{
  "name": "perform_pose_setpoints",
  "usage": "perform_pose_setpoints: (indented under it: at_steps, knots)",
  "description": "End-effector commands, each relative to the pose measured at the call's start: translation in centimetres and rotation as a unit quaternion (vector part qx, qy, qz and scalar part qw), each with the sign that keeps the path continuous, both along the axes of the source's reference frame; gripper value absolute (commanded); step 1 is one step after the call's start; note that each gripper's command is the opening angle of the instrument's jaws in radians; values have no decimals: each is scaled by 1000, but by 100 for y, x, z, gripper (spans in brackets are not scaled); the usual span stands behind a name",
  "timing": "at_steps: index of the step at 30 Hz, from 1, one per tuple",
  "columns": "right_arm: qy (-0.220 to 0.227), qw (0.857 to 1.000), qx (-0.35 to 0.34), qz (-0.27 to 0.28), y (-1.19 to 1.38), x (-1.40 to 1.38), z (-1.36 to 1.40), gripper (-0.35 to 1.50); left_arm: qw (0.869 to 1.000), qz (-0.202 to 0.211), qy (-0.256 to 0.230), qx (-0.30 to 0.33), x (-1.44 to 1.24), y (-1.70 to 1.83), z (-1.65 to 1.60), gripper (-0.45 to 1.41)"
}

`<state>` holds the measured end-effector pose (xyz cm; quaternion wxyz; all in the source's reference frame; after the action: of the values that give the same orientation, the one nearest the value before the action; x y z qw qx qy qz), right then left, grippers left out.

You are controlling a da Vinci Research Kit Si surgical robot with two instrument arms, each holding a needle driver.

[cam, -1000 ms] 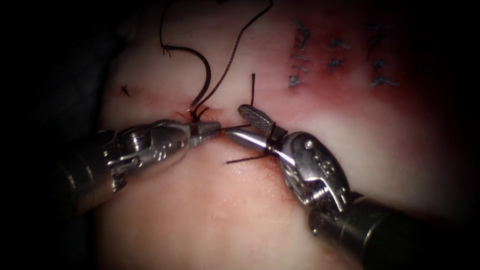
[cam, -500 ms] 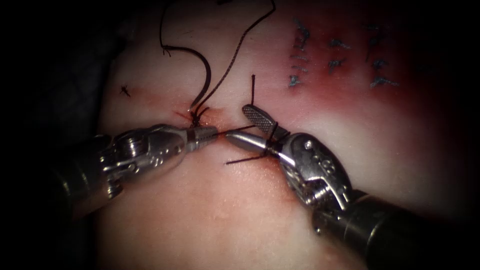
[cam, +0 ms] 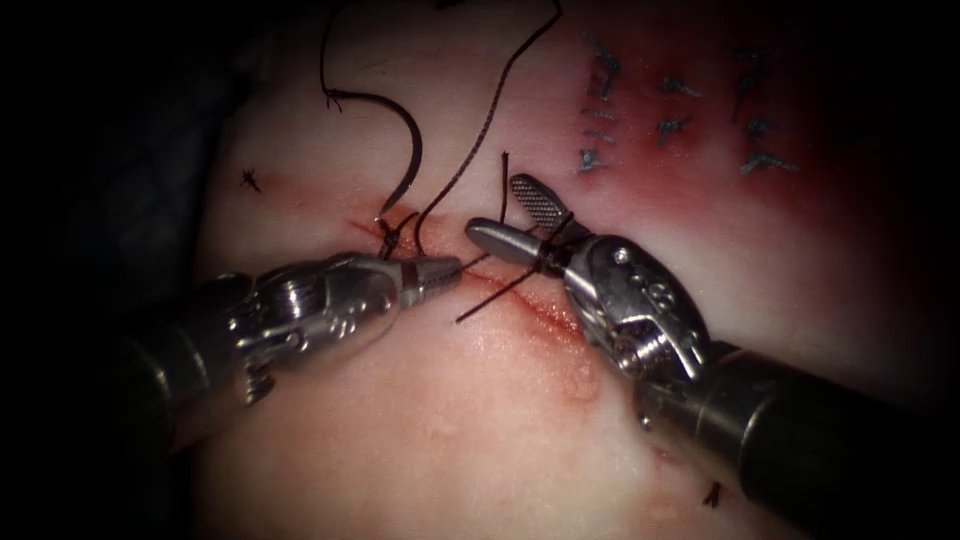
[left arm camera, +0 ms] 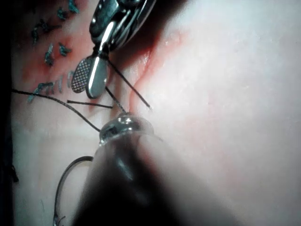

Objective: Wound Closure
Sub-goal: Grab the suture tail.

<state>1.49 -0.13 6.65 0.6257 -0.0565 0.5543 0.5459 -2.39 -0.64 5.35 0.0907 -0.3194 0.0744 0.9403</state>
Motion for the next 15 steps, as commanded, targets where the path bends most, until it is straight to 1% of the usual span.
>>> perform_pose_setpoints:
  at_steps: [1, 8, 10, 15]
  knots:
    - [-5, 1000, 6, 2, 8, 4, 11, 78, 1000, -1, -3, 0, -8, 8, 6, -35]
    - [-17, 1000, 14, 4, 11, 7, 23, 78, 1000, -1, -3, 0, -7, 12, 8, -35]
    - [-24, 1000, 20, 1, 13, 11, 27, 78, 1000, -1, -4, 0, -6, 13, 9, -35]
    - [-24, 999, 24, -1, 19, 25, 33, 78, 1000, -1, -4, 0, -4, 16, 12, -35]
